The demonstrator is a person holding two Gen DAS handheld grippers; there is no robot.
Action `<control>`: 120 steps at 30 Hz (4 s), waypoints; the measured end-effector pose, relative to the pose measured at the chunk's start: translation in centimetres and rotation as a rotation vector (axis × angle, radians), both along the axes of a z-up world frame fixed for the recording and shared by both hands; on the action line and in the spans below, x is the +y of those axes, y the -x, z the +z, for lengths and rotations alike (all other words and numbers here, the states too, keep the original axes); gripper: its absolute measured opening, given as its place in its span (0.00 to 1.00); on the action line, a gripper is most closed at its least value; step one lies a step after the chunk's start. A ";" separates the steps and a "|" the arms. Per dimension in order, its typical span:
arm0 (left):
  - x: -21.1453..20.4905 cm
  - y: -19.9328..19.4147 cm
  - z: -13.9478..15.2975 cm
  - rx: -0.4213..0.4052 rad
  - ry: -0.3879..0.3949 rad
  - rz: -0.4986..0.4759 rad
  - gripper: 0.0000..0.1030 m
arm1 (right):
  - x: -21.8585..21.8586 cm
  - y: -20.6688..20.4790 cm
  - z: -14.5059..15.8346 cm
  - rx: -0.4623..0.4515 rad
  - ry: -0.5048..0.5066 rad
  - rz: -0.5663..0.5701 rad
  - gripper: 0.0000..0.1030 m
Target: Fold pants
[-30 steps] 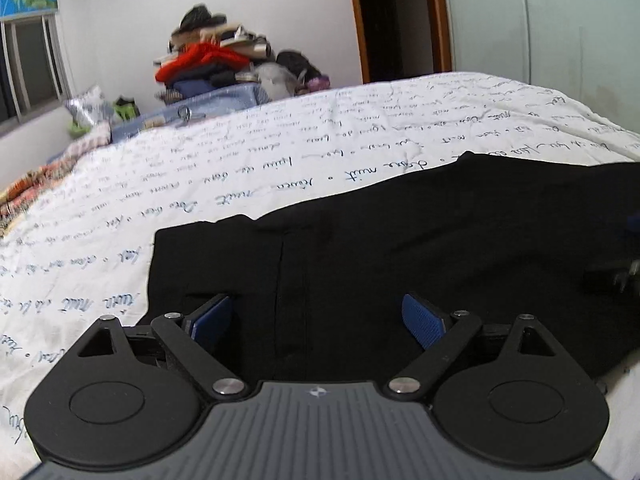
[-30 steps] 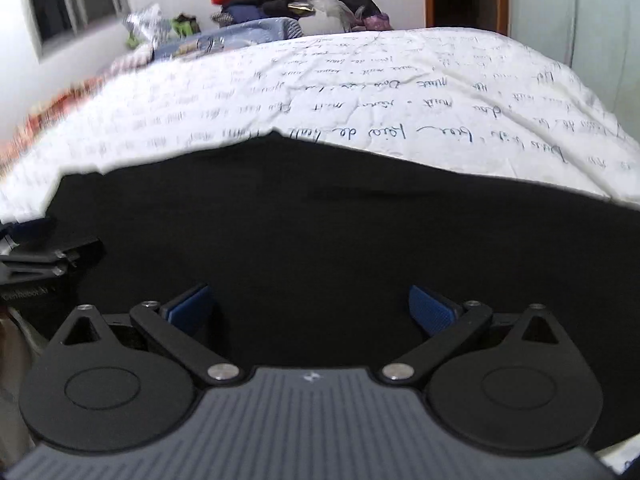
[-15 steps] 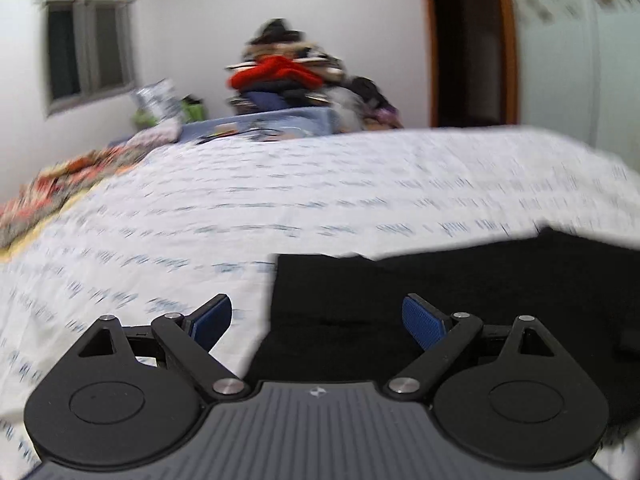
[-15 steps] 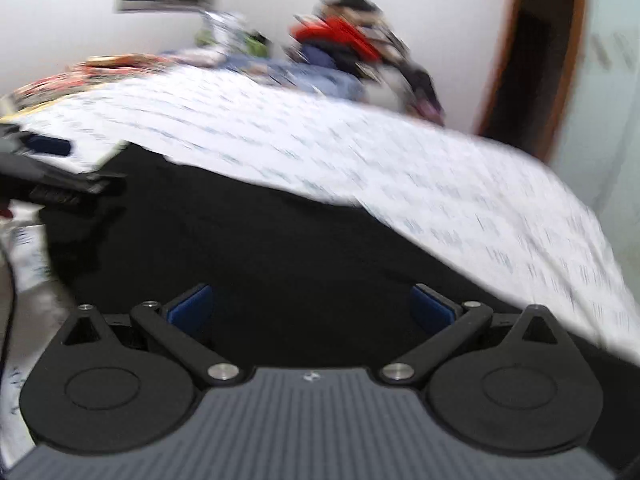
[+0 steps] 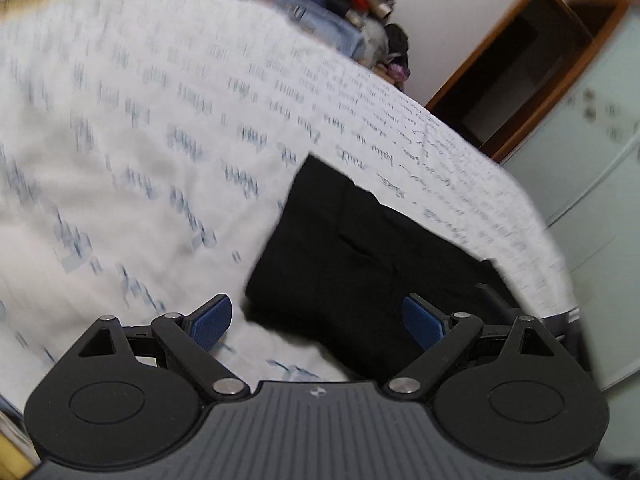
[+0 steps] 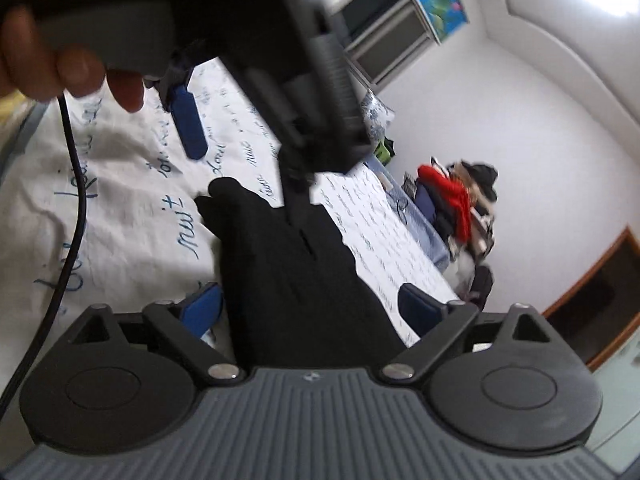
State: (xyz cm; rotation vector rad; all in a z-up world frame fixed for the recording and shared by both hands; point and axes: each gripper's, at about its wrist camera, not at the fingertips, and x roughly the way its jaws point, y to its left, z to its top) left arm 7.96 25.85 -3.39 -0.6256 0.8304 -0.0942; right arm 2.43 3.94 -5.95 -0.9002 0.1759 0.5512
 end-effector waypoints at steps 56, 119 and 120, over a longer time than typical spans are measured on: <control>-13.4 -13.3 -1.7 -0.119 -0.737 -0.205 0.68 | -20.0 -26.5 0.0 0.744 -0.593 -0.402 0.00; -35.6 -8.5 -3.9 -0.256 -0.609 -0.413 1.00 | -40.7 -5.7 0.3 0.357 -0.618 -1.067 1.00; -35.6 -8.5 -3.9 -0.256 -0.610 -0.413 1.00 | -40.7 -5.4 0.3 0.346 -0.617 -1.074 1.00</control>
